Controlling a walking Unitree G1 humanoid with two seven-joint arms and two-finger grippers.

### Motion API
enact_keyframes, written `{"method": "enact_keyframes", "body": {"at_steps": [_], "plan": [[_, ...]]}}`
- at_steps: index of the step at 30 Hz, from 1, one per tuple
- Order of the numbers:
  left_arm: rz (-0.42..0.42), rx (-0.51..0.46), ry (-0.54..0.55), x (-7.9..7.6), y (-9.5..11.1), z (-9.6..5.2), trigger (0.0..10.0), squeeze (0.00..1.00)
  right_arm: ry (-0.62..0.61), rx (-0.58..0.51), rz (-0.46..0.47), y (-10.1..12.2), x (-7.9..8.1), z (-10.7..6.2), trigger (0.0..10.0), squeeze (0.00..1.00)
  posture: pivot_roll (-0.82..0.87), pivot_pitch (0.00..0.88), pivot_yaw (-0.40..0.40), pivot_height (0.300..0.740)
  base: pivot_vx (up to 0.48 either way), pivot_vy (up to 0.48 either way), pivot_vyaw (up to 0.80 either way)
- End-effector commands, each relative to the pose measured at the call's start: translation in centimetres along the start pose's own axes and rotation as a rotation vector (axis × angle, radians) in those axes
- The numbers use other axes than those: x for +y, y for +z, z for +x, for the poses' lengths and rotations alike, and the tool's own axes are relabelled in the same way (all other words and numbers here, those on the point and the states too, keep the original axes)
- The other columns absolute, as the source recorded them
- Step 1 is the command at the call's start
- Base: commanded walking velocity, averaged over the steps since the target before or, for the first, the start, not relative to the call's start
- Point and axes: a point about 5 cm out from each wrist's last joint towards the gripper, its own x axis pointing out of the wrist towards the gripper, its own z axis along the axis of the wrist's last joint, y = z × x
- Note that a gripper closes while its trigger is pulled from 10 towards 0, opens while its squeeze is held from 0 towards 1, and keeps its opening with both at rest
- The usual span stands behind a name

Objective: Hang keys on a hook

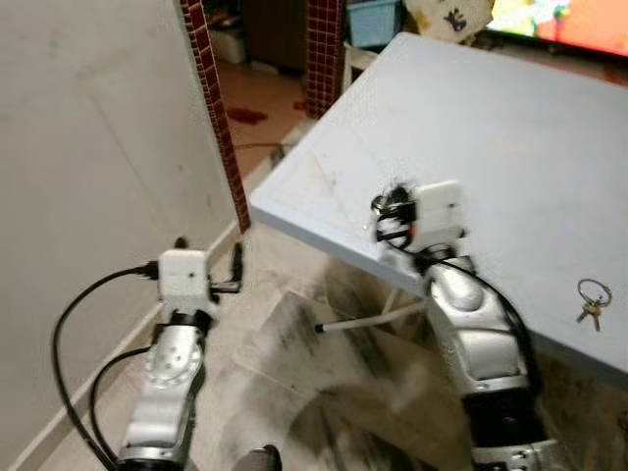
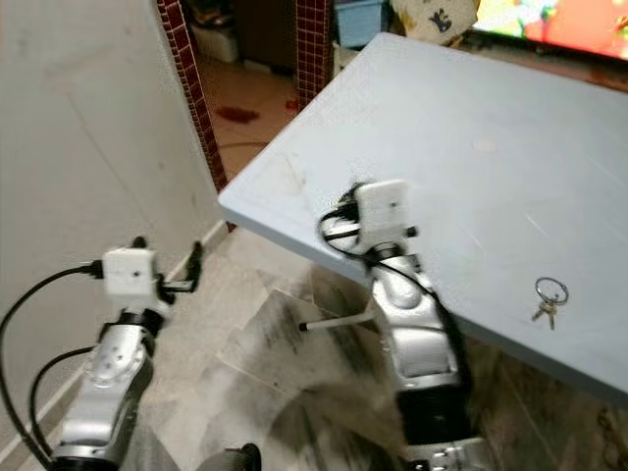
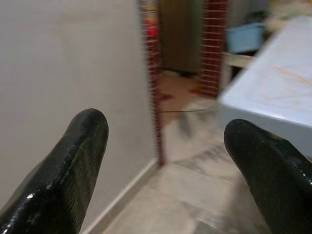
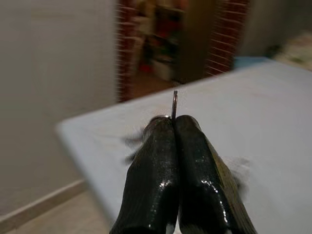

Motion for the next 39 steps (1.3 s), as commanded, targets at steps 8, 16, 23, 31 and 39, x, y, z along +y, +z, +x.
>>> {"method": "enact_keyframes", "body": {"at_steps": [8, 16, 23, 31, 39], "plan": [[0.027, 0.026, 0.006, 0.0, -0.6, -0.1, 10.0, 0.0, -0.01, -0.044, -0.013, 0.8, 0.0, 0.0, 10.0, 0.0, 0.0, 0.107, 0.024, 0.74, 0.0, 0.0, 0.78], [0.034, 0.034, 0.01, 0.0, -0.7, -0.2, 10.0, 0.0, -0.011, -0.056, -0.033, 1.0, 0.3, 0.0, 10.0, 0.0, 0.0, 0.107, 0.025, 0.74, 0.0, 0.0, 0.73], [-0.004, 0.075, 0.007, -0.2, -1.3, -0.4, 10.0, 0.0, 0.009, -0.057, 0.001, 1.0, 0.8, 0.0, 10.0, 0.0, 0.0, 0.112, 0.026, 0.74, 0.0, 0.0, 0.7], [-0.001, 0.087, 0.015, -0.2, -1.4, -0.4, 10.0, 0.0, -0.005, -0.054, -0.007, 0.8, 0.7, -0.1, 10.0, 0.0, 0.0, 0.116, 0.026, 0.74, 0.0, 0.0, 0.74], [0.006, 0.092, 0.01, -0.1, -1.5, -0.4, 10.0, 0.0, -0.004, -0.054, -0.014, 0.7, 0.7, -0.3, 10.0, 0.0, 0.0, 0.12, 0.026, 0.74, 0.0, 0.0, 0.77]]}}
